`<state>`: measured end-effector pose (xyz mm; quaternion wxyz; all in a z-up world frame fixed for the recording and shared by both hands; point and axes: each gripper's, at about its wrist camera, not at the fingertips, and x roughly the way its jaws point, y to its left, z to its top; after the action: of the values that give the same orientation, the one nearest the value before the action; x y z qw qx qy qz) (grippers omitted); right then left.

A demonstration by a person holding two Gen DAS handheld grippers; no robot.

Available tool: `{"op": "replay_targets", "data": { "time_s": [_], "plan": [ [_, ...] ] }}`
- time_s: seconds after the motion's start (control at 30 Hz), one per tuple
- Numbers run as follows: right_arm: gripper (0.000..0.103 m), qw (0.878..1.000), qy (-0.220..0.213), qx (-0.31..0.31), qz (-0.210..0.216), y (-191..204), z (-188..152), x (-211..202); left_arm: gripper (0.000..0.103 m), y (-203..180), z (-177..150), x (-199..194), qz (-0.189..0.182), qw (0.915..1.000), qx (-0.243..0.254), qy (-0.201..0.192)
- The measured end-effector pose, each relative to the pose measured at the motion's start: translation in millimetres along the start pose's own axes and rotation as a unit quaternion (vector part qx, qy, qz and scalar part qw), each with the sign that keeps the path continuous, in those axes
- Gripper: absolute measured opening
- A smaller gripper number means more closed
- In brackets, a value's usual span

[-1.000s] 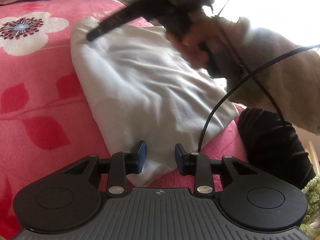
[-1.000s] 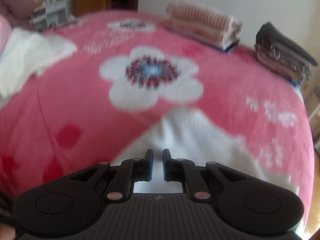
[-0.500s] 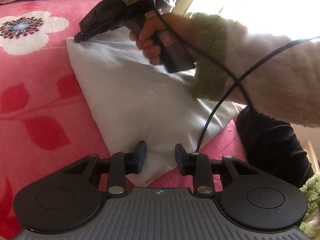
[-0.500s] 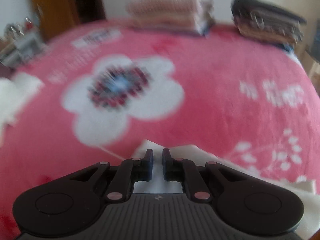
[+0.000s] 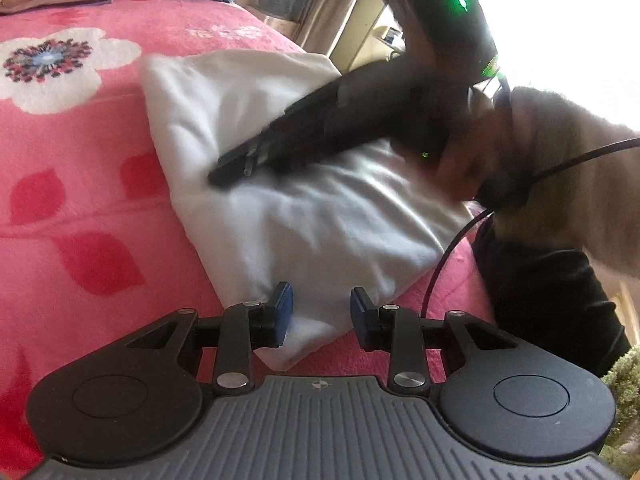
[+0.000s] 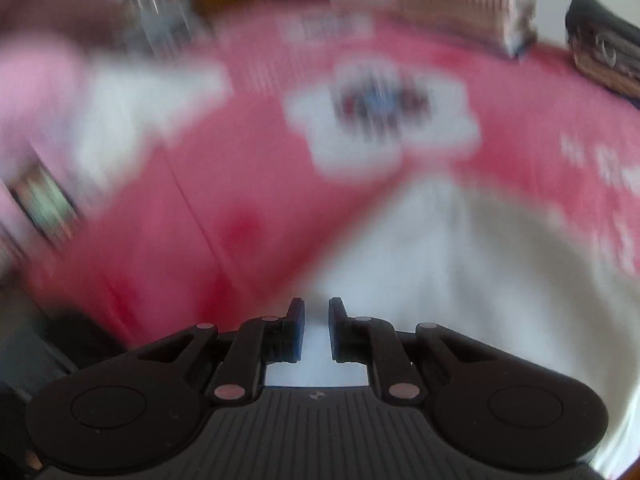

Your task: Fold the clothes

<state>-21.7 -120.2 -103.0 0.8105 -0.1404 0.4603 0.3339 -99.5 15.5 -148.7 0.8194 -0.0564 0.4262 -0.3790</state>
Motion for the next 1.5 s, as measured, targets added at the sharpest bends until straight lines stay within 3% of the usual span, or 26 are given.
{"op": "replay_targets", "data": {
  "time_s": [0.03,0.1,0.27,0.37,0.43,0.53,0.6,0.73,0.8,0.87,1.07,1.13,1.2,1.37,1.5],
  "plan": [
    [0.012,1.000,-0.019,-0.010,-0.012,4.6,-7.4,2.4,0.032,-0.6,0.4,-2.3,0.004,1.0000,0.002,-0.001],
    [0.013,0.999,-0.020,0.034,-0.019,3.1,-1.1,-7.1,0.031,-0.9,1.1,-13.0,0.008,0.9999,0.005,-0.010],
    [0.013,0.992,-0.090,0.072,-0.043,2.1,-16.9,-76.4,0.031,3.2,15.2,-34.1,0.019,0.9984,-0.003,-0.053],
    [0.013,0.992,-0.071,0.093,-0.049,-1.6,-40.8,-82.8,0.031,3.5,34.4,-17.2,0.021,0.9979,0.005,-0.061],
    [0.013,0.987,-0.041,0.145,-0.053,-13.1,-58.3,-66.2,0.031,1.7,44.1,1.4,0.022,0.9984,0.010,-0.051],
    [0.011,0.974,-0.049,0.216,-0.041,-25.0,-70.1,-59.8,0.031,-2.7,41.5,29.8,0.050,0.9978,0.042,-0.012],
    [0.011,0.970,-0.052,0.234,-0.042,-27.1,-68.7,-64.6,0.031,-8.1,39.7,26.3,0.058,0.9962,0.063,-0.014],
    [0.012,0.971,-0.069,0.209,-0.096,-17.7,-75.7,-104.6,0.031,-10.7,37.8,21.8,0.066,0.9957,0.065,-0.012],
    [0.012,0.969,-0.053,0.202,-0.135,-18.6,-91.3,-111.1,0.032,-11.2,35.6,22.6,0.069,0.9956,0.062,-0.011],
    [0.015,0.964,-0.017,0.204,-0.169,-30.0,-113.1,-90.1,0.032,-15.5,38.3,25.8,0.075,0.9954,0.060,-0.004],
    [0.015,0.954,-0.043,0.255,-0.148,-40.2,-112.0,-121.1,0.035,-19.5,45.0,23.9,0.092,0.9951,0.035,0.014],
    [0.015,0.963,-0.040,0.232,-0.133,-32.0,-113.0,-132.6,0.036,-19.7,46.0,24.5,0.093,0.9951,0.030,0.015],
    [0.015,0.974,-0.010,0.192,-0.120,-20.1,-117.7,-124.8,0.039,-21.9,46.4,26.0,0.093,0.9951,0.031,0.017],
    [0.016,0.976,0.057,0.105,-0.180,-0.1,-129.5,-93.7,0.040,-27.2,45.8,26.1,0.098,0.9939,0.046,0.020],
    [0.016,0.973,0.061,0.110,-0.194,-8.5,-128.0,-98.1,0.041,-24.5,45.9,25.5,0.095,0.9948,0.033,0.016]
  ]
}}
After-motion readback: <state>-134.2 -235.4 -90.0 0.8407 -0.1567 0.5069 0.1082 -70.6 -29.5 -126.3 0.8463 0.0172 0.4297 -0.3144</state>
